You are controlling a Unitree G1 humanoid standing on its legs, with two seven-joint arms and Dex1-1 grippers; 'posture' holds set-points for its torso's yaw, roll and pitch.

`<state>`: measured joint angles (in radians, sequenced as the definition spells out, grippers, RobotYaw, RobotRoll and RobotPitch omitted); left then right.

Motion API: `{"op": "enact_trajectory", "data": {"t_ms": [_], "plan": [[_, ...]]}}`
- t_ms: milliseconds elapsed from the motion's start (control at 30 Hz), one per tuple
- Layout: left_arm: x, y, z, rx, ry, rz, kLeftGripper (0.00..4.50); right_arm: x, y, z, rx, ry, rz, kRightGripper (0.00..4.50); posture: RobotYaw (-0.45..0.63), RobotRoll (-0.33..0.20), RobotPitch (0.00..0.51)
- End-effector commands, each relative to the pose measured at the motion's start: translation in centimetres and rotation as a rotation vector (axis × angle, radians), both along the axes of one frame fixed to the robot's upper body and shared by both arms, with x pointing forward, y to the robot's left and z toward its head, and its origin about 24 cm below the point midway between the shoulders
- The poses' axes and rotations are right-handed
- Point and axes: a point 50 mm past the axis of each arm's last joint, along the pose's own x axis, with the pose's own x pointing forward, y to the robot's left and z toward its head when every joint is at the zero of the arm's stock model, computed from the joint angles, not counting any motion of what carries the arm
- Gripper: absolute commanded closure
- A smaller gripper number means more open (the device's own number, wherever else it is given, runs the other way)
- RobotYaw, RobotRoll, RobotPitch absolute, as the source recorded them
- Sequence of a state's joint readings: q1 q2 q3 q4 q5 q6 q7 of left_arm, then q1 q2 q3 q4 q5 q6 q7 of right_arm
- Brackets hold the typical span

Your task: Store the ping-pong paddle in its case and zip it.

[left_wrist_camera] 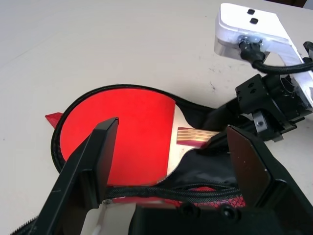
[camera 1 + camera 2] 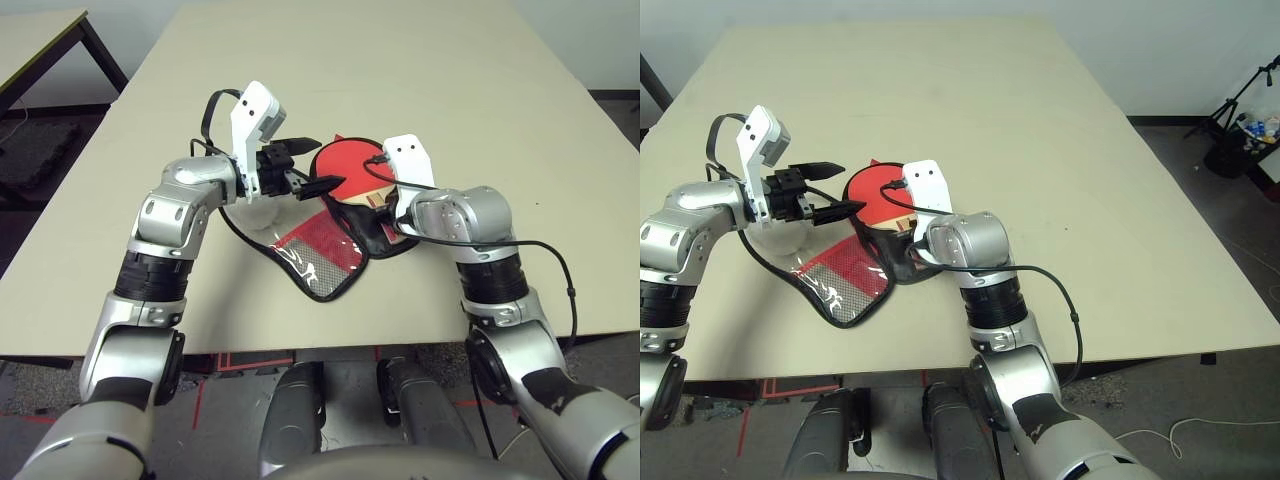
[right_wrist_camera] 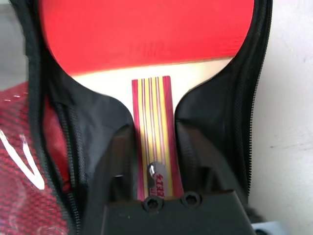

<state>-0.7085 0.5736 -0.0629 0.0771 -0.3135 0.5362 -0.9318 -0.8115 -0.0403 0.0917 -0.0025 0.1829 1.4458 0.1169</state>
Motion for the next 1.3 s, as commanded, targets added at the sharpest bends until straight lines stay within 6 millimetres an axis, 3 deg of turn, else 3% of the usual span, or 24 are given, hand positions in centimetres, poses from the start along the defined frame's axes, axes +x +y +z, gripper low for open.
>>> {"op": "enact_trajectory", "data": {"t_ms": [33, 167, 333, 533, 667, 833, 1100, 1300], "plan": [[0.0, 0.5, 0.8, 0.008, -0.026, 0.004, 0.0, -0.4, 0.0, 1.1, 0.036, -0.014, 0.031, 1.17, 0.0, 0.0, 0.14], [0.7, 2.3, 2.0, 0.025, -0.061, 0.071, 0.0, -0.6, -0.7, 3.1, 0.107, -0.068, 0.073, 0.02, 0.0, 0.0, 0.138], [1.3, 6.6, 3.6, 0.077, -0.103, 0.203, 0.0, -1.0, -2.7, 5.7, 0.198, -0.219, 0.234, 0.02, 0.02, 0.0, 0.133], [0.5, 11.1, 3.8, 0.142, -0.087, 0.319, 0.0, -0.9, -6.3, 5.8, 0.14, -0.313, 0.33, 0.02, 0.03, 0.0, 0.135], [-0.8, 13.8, 2.5, 0.193, -0.026, 0.368, 0.0, -0.9, -7.6, 5.8, 0.131, -0.367, 0.388, 0.02, 0.05, 0.0, 0.142], [-2.9, 15.5, 0.0, 0.263, 0.084, 0.375, 0.0, -1.0, -8.1, 5.5, 0.125, -0.39, 0.447, 0.02, 0.05, 0.0, 0.15], [-5.6, 16.0, -2.4, 0.31, 0.22, 0.366, 0.0, -1.0, -8.2, 4.9, 0.119, -0.384, 0.459, 0.02, 0.06, 0.0, 0.16], [-6.0, 16.4, -2.4, 0.313, 0.222, 0.383, 0.0, -1.0, -8.3, 4.7, 0.12, -0.382, 0.454, 0.02, 0.06, 0.0, 0.162]]}}
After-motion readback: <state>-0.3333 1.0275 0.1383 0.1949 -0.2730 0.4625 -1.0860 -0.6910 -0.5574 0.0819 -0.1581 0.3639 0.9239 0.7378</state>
